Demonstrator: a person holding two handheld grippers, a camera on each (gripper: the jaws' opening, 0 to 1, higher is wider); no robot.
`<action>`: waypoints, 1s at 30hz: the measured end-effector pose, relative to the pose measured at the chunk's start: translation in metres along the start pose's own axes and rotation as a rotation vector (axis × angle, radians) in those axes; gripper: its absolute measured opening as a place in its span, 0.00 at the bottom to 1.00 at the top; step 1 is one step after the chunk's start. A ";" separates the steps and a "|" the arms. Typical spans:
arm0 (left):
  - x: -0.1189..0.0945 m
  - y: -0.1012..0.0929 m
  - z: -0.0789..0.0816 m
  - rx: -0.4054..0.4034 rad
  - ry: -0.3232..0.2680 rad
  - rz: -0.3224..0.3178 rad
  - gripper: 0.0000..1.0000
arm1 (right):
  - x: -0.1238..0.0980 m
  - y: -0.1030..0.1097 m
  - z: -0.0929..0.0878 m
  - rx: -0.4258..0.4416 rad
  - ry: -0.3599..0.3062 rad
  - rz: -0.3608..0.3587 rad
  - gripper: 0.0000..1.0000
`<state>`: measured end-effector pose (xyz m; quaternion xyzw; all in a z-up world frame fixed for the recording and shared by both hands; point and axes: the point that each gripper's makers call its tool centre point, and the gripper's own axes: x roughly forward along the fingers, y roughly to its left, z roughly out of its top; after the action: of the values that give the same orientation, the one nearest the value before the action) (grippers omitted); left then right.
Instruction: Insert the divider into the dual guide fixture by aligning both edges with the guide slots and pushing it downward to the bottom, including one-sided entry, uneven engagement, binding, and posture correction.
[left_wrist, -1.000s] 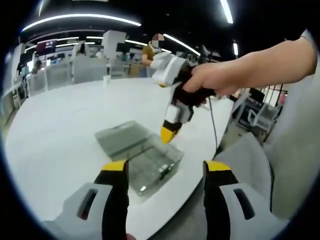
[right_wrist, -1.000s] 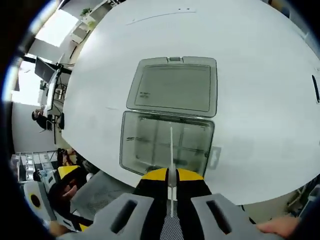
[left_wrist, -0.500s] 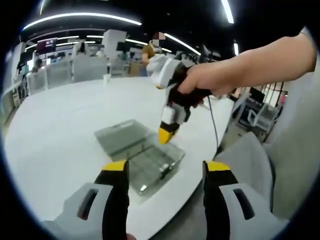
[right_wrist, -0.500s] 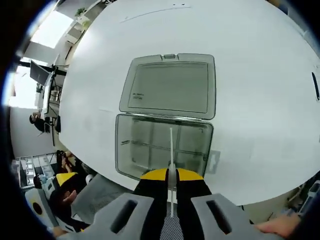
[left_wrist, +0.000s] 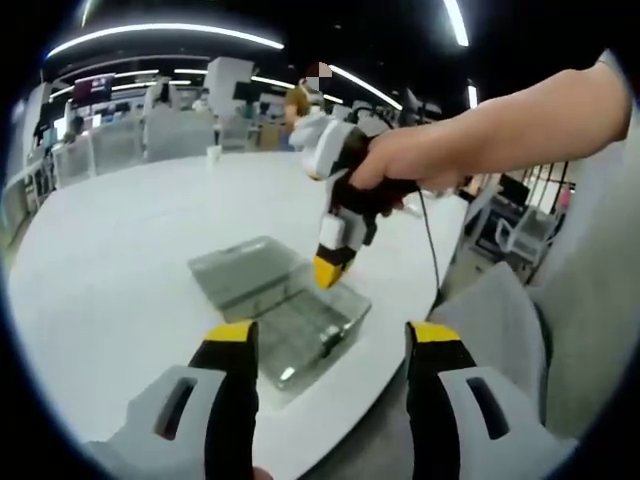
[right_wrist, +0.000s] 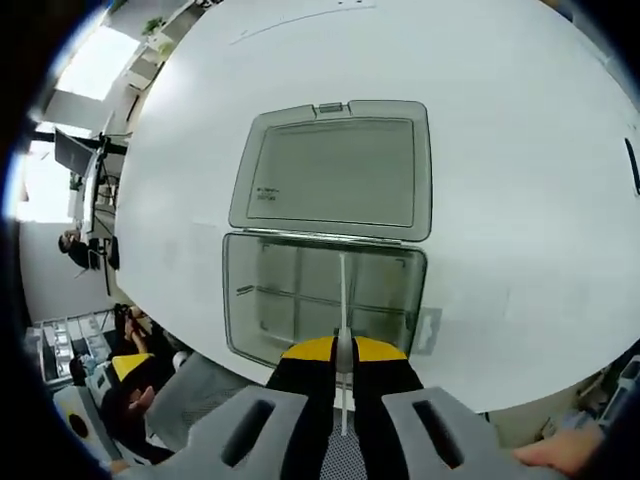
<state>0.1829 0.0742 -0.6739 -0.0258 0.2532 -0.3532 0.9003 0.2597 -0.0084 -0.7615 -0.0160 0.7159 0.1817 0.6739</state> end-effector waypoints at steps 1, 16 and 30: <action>0.000 0.000 0.000 0.000 0.001 0.000 0.56 | 0.000 0.000 0.001 0.001 -0.001 0.000 0.00; 0.002 0.003 -0.001 -0.005 0.005 -0.001 0.56 | 0.005 -0.003 0.003 0.032 0.013 -0.002 0.00; 0.001 0.004 -0.003 -0.010 0.009 0.002 0.56 | 0.012 -0.004 0.004 0.040 0.034 -0.020 0.00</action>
<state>0.1847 0.0769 -0.6776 -0.0286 0.2592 -0.3510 0.8993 0.2637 -0.0079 -0.7738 -0.0129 0.7305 0.1604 0.6637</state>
